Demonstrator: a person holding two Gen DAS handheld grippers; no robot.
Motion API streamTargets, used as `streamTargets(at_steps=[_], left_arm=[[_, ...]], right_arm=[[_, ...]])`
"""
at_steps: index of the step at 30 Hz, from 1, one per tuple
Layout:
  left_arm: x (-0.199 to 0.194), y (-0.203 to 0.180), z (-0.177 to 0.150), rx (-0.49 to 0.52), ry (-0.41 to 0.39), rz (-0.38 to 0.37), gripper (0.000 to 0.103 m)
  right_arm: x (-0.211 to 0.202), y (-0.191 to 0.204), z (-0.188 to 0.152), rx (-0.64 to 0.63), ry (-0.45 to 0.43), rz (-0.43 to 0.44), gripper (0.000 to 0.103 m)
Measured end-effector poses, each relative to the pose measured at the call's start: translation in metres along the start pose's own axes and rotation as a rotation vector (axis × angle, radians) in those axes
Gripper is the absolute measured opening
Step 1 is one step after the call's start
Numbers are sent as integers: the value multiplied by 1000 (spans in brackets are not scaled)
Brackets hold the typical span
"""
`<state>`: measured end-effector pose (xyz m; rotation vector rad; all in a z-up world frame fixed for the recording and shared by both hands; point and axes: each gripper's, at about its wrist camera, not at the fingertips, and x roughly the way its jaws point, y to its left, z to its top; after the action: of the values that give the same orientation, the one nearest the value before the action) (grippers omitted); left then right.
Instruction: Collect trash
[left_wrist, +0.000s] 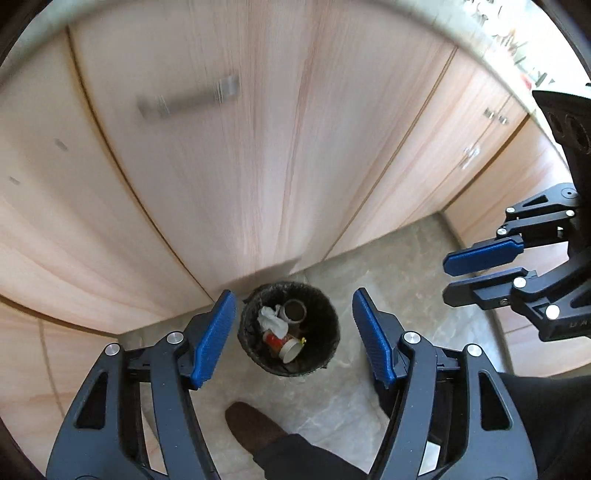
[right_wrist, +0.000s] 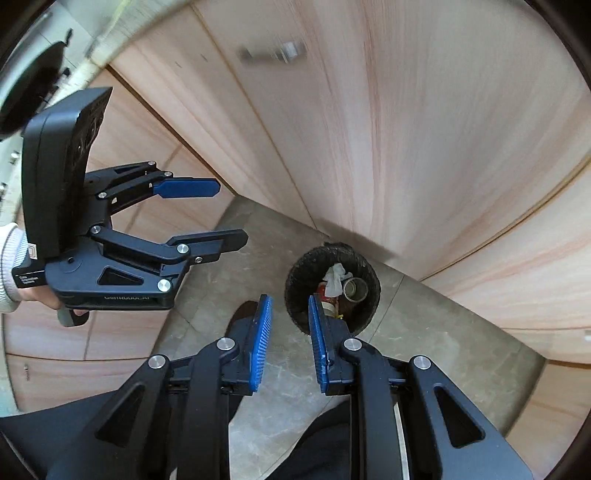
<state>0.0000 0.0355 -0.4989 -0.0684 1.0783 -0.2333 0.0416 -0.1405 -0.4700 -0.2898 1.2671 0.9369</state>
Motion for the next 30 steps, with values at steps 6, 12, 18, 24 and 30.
streamTargets(at_steps=[6,12,18,24,30], left_arm=[[-96,-23,29,-6,-95,2,74],[-186,-36,59,12,-157,6,78],[-269,-51,75,-55,-229,-29,92],[-317,-91,69,-98,-296,46,97],[-361,-132,72,-147,-331,81,97]], right_arm=[[-92,19,9,30,-75,-36,31],[-174,43,9,130,-181,-87,37],[-238,67,5,89,-254,-69,56],[-305,74,-2,-69,-345,-49,74],[-354,82,-22,-96,-406,-48,80]])
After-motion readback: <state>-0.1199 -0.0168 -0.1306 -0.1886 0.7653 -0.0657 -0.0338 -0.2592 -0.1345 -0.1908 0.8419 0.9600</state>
